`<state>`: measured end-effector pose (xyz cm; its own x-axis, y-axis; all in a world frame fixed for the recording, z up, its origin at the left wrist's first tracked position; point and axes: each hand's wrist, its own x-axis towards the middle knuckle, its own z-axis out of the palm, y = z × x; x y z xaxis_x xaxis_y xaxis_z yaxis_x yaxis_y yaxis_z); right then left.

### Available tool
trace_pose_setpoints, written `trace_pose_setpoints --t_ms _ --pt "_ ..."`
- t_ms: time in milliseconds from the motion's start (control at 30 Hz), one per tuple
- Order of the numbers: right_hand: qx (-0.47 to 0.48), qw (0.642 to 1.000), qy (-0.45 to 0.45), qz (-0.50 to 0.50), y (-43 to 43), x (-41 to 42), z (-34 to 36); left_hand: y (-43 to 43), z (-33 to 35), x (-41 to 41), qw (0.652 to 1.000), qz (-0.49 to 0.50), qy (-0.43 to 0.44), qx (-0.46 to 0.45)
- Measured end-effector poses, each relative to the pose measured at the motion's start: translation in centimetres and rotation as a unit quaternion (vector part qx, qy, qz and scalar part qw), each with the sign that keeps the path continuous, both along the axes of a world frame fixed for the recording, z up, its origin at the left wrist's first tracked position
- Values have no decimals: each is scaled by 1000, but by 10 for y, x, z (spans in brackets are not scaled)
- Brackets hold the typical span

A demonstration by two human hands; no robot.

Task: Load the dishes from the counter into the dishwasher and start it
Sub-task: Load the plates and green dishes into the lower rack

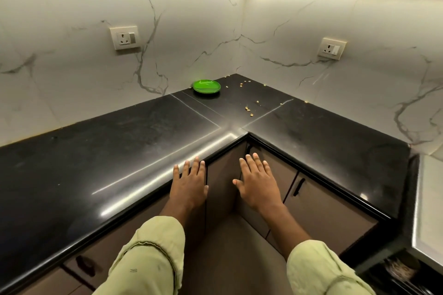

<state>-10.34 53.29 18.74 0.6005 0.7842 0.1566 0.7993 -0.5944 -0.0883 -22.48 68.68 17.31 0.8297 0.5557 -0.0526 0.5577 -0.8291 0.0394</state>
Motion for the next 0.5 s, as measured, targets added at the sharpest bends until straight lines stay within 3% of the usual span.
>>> trace_pose_setpoints --t_ms 500 --pt "42 999 25 -5 89 132 -14 84 -5 116 1000 -2 30 0"
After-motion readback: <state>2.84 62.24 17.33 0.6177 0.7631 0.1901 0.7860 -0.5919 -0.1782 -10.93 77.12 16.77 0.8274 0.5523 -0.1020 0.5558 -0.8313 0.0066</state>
